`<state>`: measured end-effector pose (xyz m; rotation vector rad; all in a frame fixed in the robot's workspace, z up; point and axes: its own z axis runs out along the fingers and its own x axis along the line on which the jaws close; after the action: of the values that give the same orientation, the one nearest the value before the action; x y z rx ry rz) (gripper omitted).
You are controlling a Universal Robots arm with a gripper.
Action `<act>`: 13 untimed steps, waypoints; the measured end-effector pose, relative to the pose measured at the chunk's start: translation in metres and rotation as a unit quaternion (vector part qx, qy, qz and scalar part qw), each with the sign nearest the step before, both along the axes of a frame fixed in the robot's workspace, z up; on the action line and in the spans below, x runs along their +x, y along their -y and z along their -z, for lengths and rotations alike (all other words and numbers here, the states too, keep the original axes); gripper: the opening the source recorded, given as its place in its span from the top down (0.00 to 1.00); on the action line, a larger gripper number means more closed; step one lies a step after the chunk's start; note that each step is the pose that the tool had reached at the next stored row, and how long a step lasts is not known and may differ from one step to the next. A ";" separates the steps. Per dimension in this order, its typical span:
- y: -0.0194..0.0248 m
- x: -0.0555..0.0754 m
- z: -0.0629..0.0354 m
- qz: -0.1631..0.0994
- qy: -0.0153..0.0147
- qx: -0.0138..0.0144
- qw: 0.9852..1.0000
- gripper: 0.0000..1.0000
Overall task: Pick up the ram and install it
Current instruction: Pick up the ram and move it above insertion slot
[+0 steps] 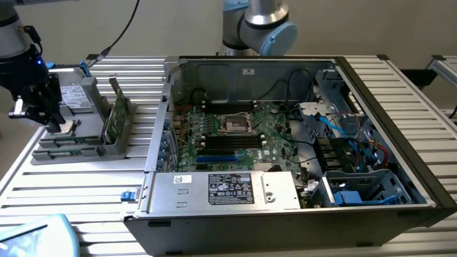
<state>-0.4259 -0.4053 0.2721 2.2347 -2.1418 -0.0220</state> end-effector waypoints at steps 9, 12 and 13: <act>0.0066 0.000 0.0161 0.000 0.002 0.004 1.000 0.69; 0.0080 0.000 0.0211 0.000 0.003 0.006 1.000 0.69; 0.0084 0.000 0.0226 0.000 0.003 0.007 1.000 0.69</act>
<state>-0.4259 -0.4136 0.2495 2.2450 -2.1513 -0.0294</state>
